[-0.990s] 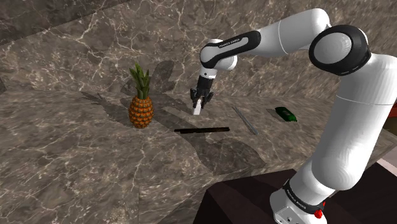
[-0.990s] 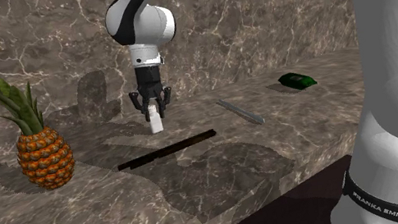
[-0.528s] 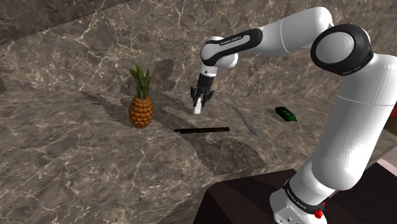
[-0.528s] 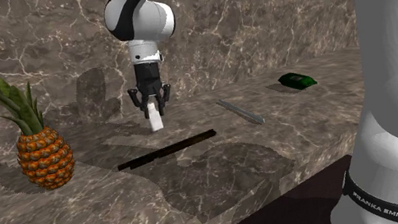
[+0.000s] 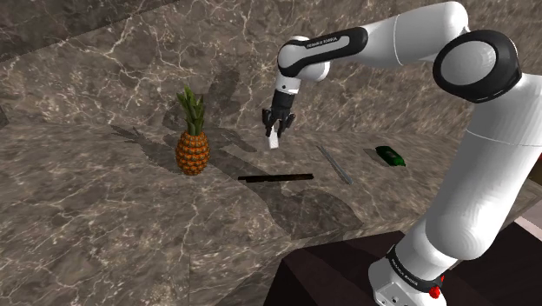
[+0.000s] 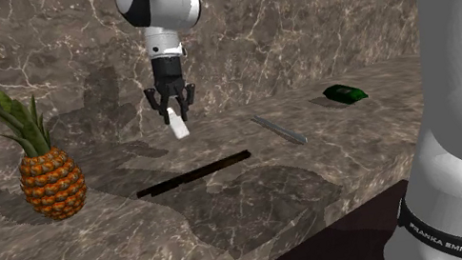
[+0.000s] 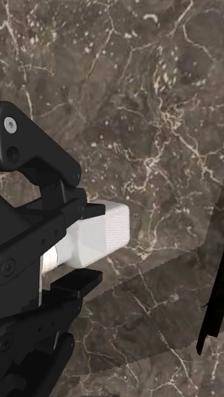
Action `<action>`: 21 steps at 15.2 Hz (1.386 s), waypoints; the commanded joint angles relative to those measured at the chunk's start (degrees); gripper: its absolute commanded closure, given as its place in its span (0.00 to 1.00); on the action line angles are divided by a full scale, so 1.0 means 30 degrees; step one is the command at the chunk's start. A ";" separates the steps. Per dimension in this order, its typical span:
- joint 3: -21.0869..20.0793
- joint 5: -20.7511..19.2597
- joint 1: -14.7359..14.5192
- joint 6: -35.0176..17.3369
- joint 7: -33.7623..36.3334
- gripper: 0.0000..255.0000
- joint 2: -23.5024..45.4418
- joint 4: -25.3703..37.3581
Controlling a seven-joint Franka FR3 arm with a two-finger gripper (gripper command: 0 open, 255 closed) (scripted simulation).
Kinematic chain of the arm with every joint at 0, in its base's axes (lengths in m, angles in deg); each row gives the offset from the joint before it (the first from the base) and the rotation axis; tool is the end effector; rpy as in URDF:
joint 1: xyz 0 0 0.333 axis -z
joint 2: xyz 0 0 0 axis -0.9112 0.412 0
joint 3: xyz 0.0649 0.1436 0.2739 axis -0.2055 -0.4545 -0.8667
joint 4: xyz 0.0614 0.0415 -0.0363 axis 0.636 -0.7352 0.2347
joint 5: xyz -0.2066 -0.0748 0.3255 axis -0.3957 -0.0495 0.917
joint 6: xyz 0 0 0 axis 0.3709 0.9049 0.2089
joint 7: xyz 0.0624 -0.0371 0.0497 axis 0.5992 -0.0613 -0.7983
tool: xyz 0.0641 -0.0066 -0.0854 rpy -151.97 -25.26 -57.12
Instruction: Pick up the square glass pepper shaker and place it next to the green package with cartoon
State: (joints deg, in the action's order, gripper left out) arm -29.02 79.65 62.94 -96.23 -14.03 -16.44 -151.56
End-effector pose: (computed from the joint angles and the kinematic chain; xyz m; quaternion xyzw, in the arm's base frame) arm 0.6019 0.0523 0.3925 -0.9877 0.1036 0.0771 0.0879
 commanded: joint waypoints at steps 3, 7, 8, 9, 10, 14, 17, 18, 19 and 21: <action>0.0009 -0.0067 0.0007 0.0958 0.0196 1.00 -0.0321 0.0648; 0.0021 -0.0122 0.0024 0.1883 0.0367 1.00 -0.0595 0.1314; 0.0024 -0.0134 0.0028 0.2117 0.0409 1.00 -0.0654 0.1492; 0.0027 -0.0146 0.0032 0.2352 0.0452 1.00 -0.0709 0.1675; 0.0029 -0.0158 0.0037 0.2587 0.0494 1.00 -0.0761 0.1862; 0.0039 -0.0198 0.0055 0.3541 0.0664 1.00 -0.0928 0.2663; 0.0045 -0.0223 0.0069 0.4269 0.0791 1.00 -0.1012 0.3317; 0.0047 -0.0230 0.0074 0.4514 0.0834 1.00 -0.1031 0.3546; 0.0049 -0.0236 0.0079 0.4760 0.0876 1.00 -0.1046 0.3781; 0.0051 -0.0244 0.0086 0.5072 0.0931 1.00 -0.1063 0.4081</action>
State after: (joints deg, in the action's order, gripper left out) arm -28.88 78.93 63.16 -81.59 -11.29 -19.58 -139.83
